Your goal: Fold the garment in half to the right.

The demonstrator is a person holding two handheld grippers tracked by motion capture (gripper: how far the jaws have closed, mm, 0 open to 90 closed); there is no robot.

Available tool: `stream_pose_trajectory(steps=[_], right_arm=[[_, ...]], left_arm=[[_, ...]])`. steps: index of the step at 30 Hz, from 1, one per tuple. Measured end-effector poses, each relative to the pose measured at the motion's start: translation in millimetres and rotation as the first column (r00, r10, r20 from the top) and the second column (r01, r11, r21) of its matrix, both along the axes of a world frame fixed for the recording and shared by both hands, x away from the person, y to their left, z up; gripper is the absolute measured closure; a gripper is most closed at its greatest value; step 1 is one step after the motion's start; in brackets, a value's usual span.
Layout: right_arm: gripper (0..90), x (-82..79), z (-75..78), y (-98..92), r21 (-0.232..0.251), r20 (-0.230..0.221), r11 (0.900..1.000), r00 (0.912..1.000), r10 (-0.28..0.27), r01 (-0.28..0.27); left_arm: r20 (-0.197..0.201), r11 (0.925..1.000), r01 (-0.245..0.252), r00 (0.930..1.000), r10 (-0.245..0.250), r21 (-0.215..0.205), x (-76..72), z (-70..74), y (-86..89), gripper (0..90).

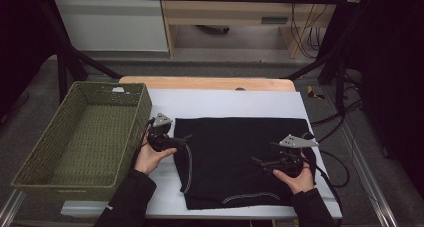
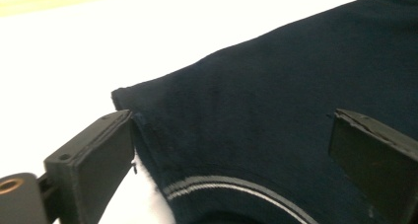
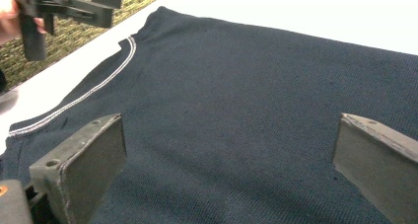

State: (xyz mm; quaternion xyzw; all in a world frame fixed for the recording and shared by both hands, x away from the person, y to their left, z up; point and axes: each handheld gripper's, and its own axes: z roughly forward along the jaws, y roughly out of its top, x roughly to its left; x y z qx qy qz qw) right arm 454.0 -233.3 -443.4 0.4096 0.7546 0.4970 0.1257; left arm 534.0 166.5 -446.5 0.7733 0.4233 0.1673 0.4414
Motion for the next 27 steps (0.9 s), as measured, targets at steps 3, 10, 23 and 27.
stream_pose_trajectory(steps=[3, 10, 23, 27], right_arm=[[0.8, -0.3, -0.1, 0.6, 0.000, 0.002, 1.000, 1.0000, 0.001, -0.001], [0.7, -1.4, 0.0, 3.3, 0.002, 0.002, 1.000, 0.9999, 0.011, -0.011], [0.7, -4.9, 1.6, 15.0, -0.011, 0.002, 0.999, 0.9991, 0.042, -0.042], [0.7, -7.1, 4.1, 20.4, -0.016, 0.013, 0.998, 0.9984, 0.055, -0.055]], left_arm=[[-0.006, 0.9993, -0.027, 0.9996, 0.027, 0.024, 7.4, -5.3, 1.9, 7.6], [-0.023, 0.9952, -0.080, 0.9964, 0.081, 0.058, 25.0, -14.5, 6.5, 19.0], [-0.080, 0.9916, -0.078, 0.9931, 0.086, 0.103, 49.0, -30.9, 0.8, 38.5], [-0.095, 0.9922, -0.083, 0.9912, 0.092, 0.093, 53.2, -33.2, 2.2, 46.1]])
